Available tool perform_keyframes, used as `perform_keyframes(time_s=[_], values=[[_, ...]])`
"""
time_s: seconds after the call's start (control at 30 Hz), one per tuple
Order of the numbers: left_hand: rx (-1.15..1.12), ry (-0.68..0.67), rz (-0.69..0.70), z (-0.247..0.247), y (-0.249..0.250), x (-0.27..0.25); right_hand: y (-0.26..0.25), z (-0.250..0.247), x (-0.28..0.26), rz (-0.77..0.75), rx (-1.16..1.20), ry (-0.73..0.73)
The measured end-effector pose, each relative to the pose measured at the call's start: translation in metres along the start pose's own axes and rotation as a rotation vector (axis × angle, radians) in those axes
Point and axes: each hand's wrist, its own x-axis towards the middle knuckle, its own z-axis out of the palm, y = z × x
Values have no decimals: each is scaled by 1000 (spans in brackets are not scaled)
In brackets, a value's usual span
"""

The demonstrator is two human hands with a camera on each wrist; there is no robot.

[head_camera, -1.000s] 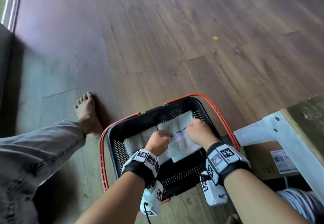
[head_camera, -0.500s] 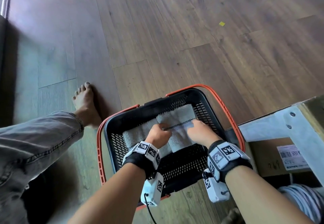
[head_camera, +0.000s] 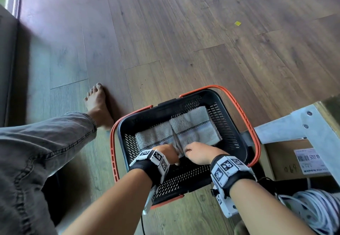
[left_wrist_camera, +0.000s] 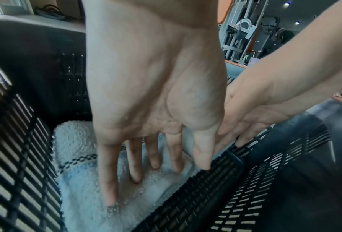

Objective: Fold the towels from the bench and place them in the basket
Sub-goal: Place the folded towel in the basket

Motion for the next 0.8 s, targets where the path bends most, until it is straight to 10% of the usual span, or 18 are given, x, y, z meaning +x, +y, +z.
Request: perform_keyframes(time_s=[0.27,0.57,0.8], values=[[-130,274,97,-15,17,-28,-12,-20,-29,-83,36,193],[-169,474,221,-50,50,-139,-68,-52,-155,-225,212,1034],[-248,800,289,-50,64,-247,-98,-36,-254,-268,313,1253]])
